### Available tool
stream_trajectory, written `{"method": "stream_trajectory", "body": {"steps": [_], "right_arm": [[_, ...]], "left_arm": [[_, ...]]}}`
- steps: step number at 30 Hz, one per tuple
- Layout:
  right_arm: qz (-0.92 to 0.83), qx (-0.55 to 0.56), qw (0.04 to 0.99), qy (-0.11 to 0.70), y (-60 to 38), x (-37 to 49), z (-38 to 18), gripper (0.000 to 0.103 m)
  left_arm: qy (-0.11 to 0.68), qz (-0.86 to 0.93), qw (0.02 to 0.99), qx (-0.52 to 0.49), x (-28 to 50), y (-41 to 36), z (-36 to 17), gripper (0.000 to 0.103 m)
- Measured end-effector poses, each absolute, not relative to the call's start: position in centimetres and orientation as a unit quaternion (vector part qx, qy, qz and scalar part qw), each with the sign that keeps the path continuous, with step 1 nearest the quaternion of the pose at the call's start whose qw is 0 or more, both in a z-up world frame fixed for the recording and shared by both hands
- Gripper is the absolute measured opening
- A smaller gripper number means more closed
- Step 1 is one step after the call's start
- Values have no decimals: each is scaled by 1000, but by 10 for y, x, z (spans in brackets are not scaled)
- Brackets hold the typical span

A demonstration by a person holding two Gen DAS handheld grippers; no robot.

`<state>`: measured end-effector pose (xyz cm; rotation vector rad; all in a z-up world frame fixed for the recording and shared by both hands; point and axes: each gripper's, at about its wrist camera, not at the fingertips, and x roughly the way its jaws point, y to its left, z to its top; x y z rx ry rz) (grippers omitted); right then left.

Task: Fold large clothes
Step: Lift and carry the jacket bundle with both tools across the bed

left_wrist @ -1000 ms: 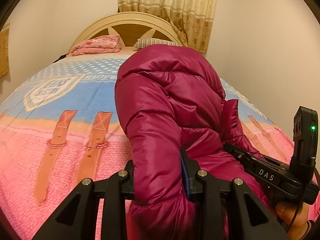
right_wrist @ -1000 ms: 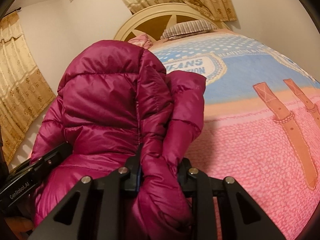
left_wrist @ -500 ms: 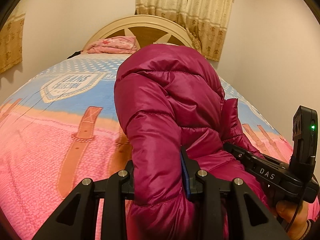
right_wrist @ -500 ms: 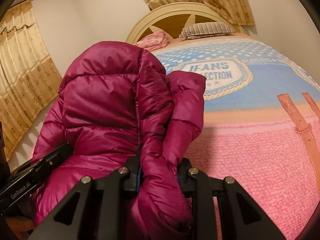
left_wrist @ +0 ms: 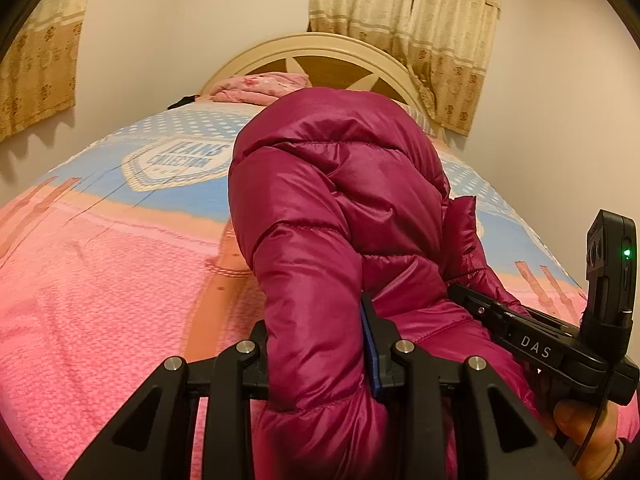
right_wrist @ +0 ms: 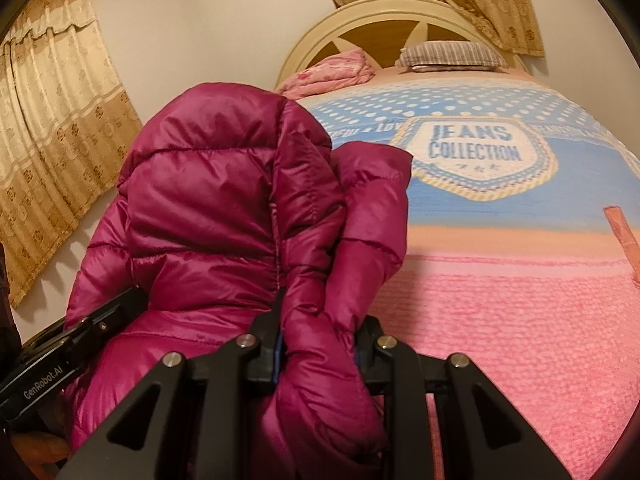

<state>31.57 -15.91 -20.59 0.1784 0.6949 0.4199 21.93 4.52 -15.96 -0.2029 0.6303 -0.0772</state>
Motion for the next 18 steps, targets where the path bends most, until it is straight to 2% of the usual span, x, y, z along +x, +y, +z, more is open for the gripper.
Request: {"method": "stream_trajectory", "body": {"steps": [18], "right_arm": [[254, 49, 900, 352, -84, 330, -205, 27]], "left_arm": [[305, 20, 944, -120, 211, 103, -165, 32]]}}
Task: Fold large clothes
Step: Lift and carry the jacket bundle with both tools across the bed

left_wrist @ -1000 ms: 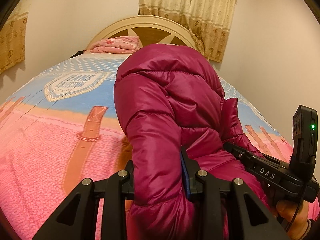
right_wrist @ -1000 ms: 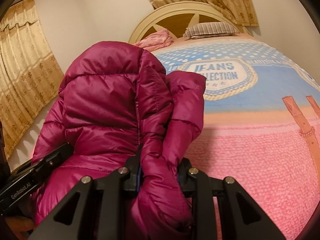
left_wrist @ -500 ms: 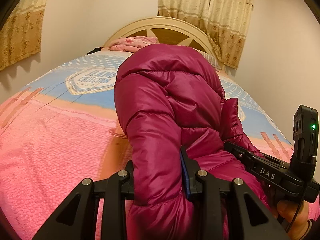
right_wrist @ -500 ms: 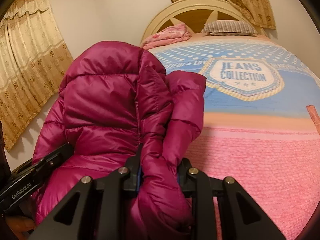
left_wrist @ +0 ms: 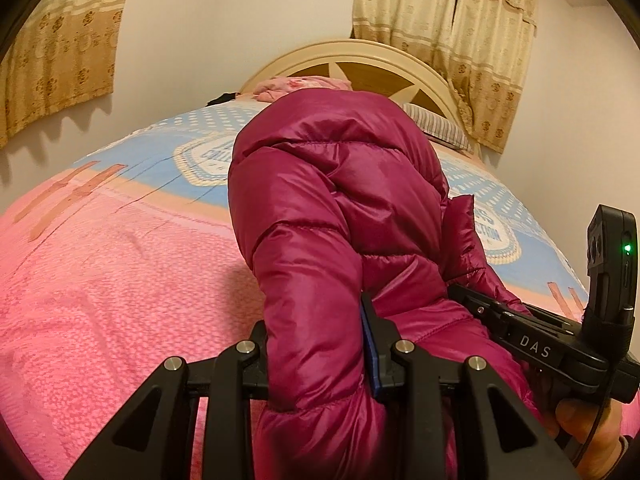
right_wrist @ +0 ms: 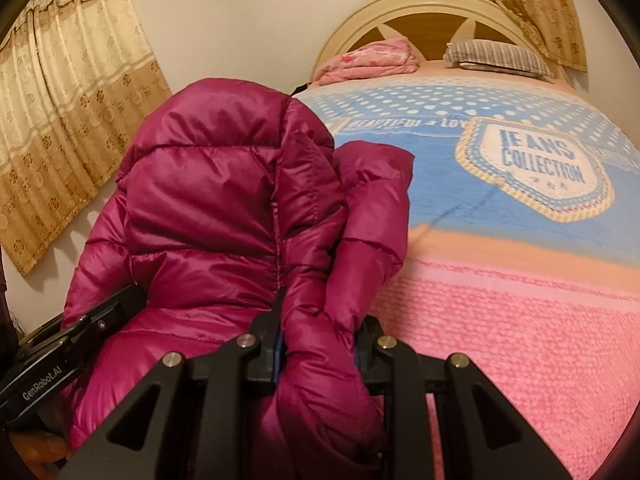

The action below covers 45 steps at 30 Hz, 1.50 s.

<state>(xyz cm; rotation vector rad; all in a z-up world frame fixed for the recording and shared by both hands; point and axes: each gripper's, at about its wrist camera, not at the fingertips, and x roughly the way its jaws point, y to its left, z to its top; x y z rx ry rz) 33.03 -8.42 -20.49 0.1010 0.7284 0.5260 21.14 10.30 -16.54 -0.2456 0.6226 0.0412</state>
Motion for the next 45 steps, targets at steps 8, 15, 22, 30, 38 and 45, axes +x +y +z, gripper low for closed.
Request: {"method": "stream_trajectory", "body": {"steps": [8, 15, 22, 30, 38, 45], "right_arm": [[263, 37, 895, 359, -69, 335, -205, 27], [263, 29, 892, 366, -65, 337, -208, 27], [265, 22, 889, 372, -61, 340, -209, 27], [262, 19, 887, 379, -58, 344, -214, 27], [256, 13, 883, 392, -51, 350, -223, 30], [245, 3, 884, 397, -48, 351, -230, 38]], "left_arm": [[310, 32, 941, -129, 210, 112, -173, 32], [316, 35, 938, -135, 208, 120, -179, 32], [321, 38, 936, -141, 209, 126, -183, 32], [334, 38, 931, -144, 215, 130, -192, 35], [355, 52, 921, -152, 222, 131, -209, 53], [355, 76, 919, -152, 218, 137, -215, 73]]}}
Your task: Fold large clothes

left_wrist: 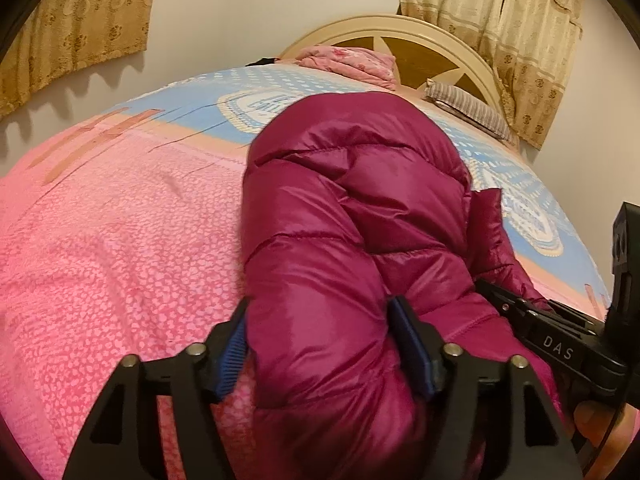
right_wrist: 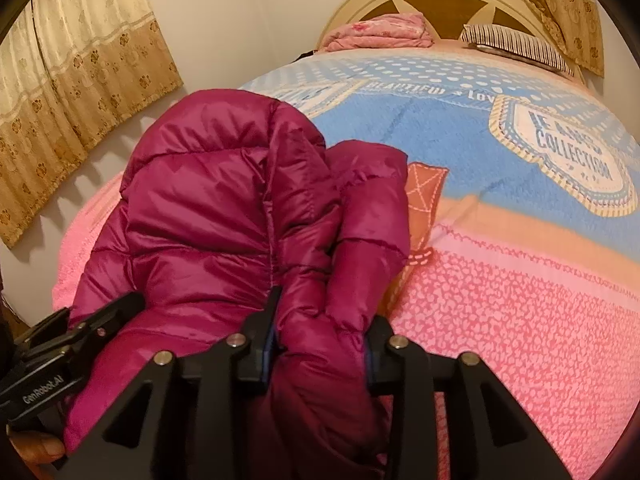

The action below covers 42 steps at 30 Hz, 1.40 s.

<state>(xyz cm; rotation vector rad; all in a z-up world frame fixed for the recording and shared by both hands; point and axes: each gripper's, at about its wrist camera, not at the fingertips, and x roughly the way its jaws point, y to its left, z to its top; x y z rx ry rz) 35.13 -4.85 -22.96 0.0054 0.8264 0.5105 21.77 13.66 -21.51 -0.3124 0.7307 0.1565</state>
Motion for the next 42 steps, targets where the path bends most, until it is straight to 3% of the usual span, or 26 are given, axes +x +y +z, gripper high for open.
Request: {"method": "stream_trajectory", "body": {"steps": [13, 16, 18, 19, 30, 42], "right_arm": [[222, -31, 893, 390, -41, 343, -227, 45], [221, -25, 898, 379, -46, 332, -215, 58], [214, -33, 909, 357, -50, 317, -198, 75], [209, -37, 914, 345, -53, 308, -190, 77], [198, -51, 940, 272, -68, 229, -129, 84], [197, -35, 950, 242, -82, 204, -107, 86]], "left_arm": [[356, 107, 918, -135, 201, 138, -209, 79], [326, 125, 928, -128, 180, 137, -187, 79], [302, 137, 937, -108, 160, 134, -166, 79], [294, 142, 940, -100, 153, 132, -158, 79], [251, 139, 955, -77, 96, 117, -112, 79], [225, 131, 963, -65, 85, 101, -94, 79]]}}
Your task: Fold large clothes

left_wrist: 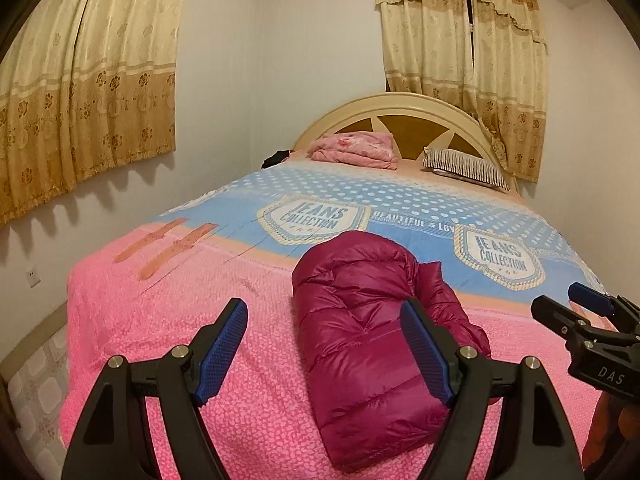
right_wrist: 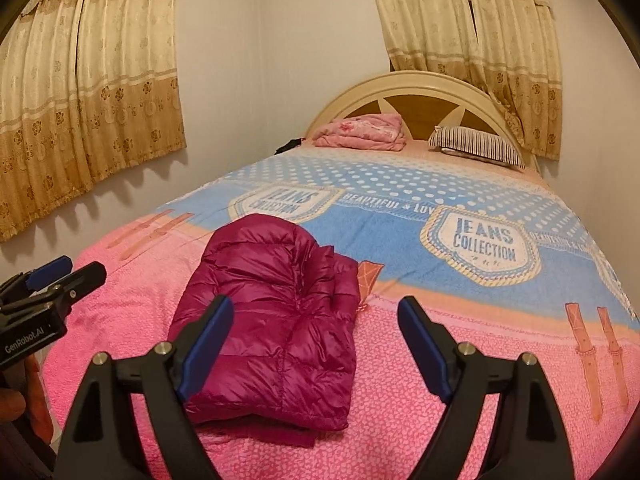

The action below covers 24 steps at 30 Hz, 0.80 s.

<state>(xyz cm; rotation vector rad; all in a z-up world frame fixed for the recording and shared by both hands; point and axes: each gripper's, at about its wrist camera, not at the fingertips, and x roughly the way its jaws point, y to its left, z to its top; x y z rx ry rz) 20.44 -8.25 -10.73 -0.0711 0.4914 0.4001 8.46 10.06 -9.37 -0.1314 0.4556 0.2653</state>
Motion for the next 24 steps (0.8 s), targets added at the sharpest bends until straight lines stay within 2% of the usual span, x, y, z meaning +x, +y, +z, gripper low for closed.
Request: {"method": "stream_trajectory", "body": {"steps": [24], "right_arm": [[208, -29, 948, 238, -83, 197, -109, 87]], "left_arm": [[227, 139, 961, -68, 86, 103, -95, 79]]}}
